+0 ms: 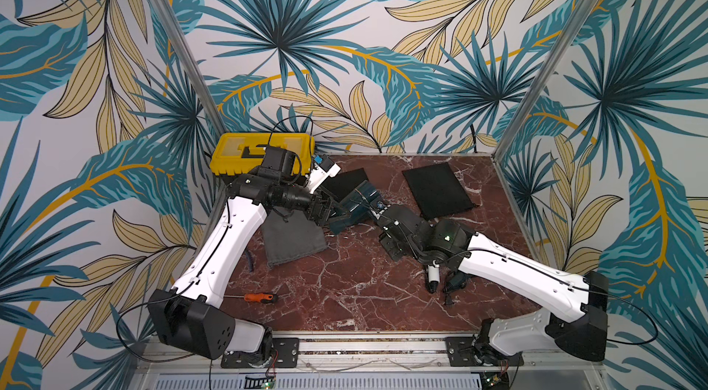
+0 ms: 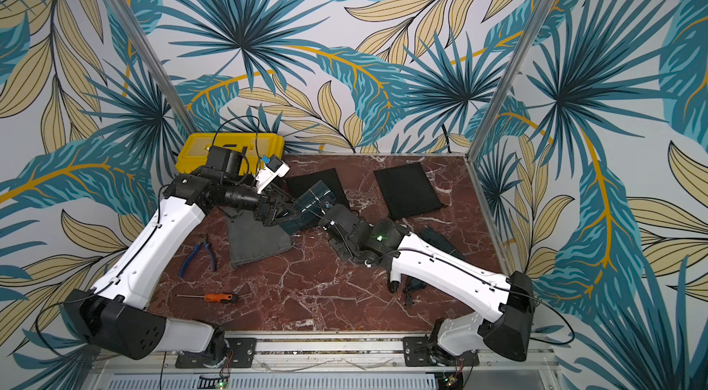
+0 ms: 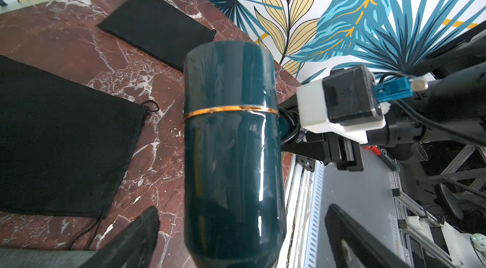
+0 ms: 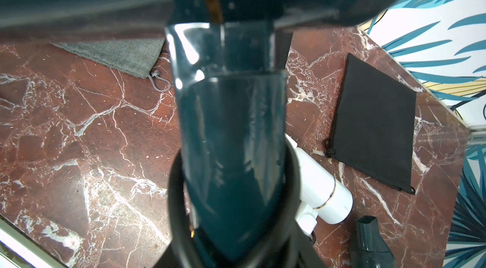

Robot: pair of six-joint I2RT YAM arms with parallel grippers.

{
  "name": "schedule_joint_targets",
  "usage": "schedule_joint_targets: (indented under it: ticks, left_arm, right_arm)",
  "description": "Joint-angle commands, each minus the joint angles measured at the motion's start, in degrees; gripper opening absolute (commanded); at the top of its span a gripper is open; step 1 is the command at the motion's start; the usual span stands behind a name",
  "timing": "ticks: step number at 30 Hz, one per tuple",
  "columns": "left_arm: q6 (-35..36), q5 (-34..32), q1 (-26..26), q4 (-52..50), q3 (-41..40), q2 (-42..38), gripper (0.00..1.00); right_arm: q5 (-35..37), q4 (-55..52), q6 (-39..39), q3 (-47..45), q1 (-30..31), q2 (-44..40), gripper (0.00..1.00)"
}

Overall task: Pack away hair dryers
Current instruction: Pick up the hair dryer from the center of the board.

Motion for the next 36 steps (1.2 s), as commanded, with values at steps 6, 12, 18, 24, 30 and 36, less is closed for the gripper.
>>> schedule_joint_targets:
  ticks: [6, 12, 18, 24, 30, 36]
  left_arm:
    - [2.03, 0.47, -0.7, -0.68, 2.94, 2.96, 1.0]
    - [2.46, 1.2, -0.86, -0.68, 2.86, 3.75, 0.93]
    - [2.34, 5.25, -1.09, -1.42, 2.34, 3.61, 0.81]
    - [5.51, 7.79, -1.21, -4.83, 0.49, 2.99, 0.9]
    - [8.28, 7.0, -1.32, -7.05, -0.91, 2.7, 0.87]
    - [7.59, 9.16, -1.38, -7.2, -0.44, 4.39, 0.66]
  right_arm:
    - [1.84, 3.32, -2.6, 3.32, 2.23, 0.87, 0.0]
    - [2.64, 4.7, -3.03, 3.04, 2.89, 0.23, 0.0]
    - [4.31, 5.72, -4.08, 3.23, 4.02, 0.18, 0.0]
    - [8.66, 8.72, -4.67, 1.88, 4.55, -0.1, 0.0]
    - [8.37, 11.78, -5.77, 0.8, 4.58, -1.27, 0.0]
    - [6.16, 13.06, -5.85, 0.64, 4.76, -1.96, 0.0]
